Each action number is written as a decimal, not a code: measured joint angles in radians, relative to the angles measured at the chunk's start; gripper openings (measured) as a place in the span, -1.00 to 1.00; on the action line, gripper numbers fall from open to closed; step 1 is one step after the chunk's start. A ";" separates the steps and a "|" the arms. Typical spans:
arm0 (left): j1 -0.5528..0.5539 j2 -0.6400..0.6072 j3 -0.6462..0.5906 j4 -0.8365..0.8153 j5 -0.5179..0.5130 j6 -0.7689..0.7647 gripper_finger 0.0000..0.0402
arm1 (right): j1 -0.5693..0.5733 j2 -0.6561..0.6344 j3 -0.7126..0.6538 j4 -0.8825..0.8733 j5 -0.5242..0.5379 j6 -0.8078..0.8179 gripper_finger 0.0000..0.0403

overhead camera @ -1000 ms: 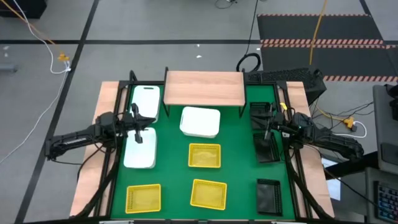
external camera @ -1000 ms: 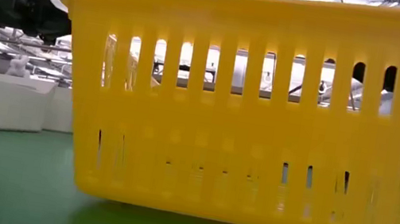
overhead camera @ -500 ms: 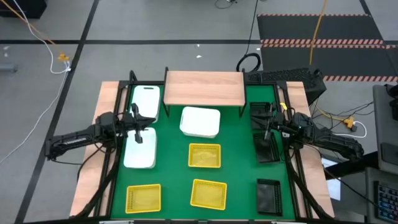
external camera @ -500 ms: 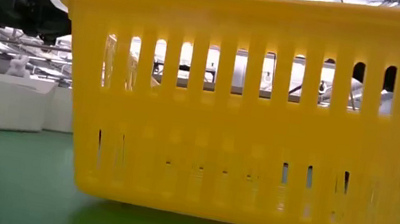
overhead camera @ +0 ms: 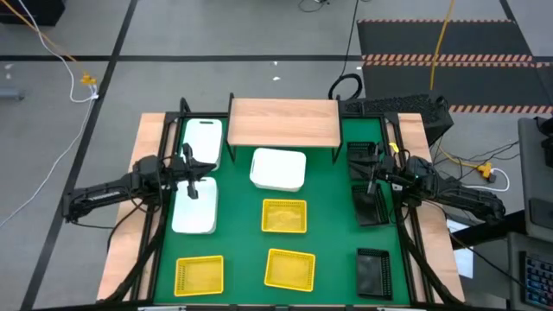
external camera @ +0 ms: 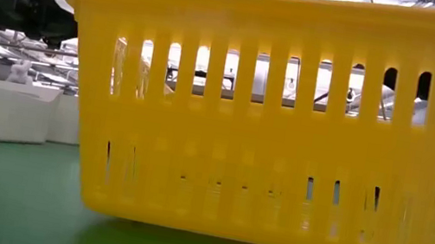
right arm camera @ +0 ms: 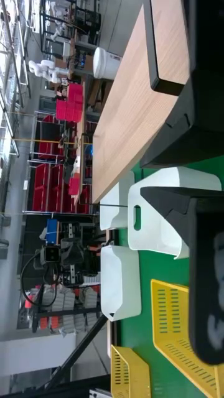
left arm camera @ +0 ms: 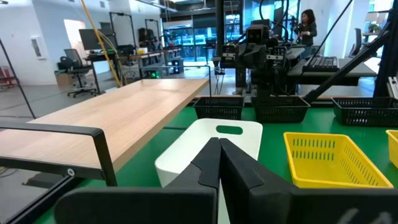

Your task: Stack baskets on shelf by color

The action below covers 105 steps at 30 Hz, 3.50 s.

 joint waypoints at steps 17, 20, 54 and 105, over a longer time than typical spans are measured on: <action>0.000 0.000 0.000 0.000 0.000 0.000 -0.97 | 0.000 0.000 0.000 0.001 0.000 0.000 -0.74; 0.000 0.000 0.000 0.000 0.000 0.000 -0.97 | 0.000 0.000 0.000 0.002 0.000 0.000 -0.74; 0.002 0.004 0.000 0.261 -0.002 0.148 -0.97 | 0.013 0.223 0.246 -0.144 0.370 0.349 -0.74; 0.003 0.378 0.000 0.686 -0.188 0.031 -0.97 | 0.343 1.071 0.986 -1.199 0.061 0.735 -0.37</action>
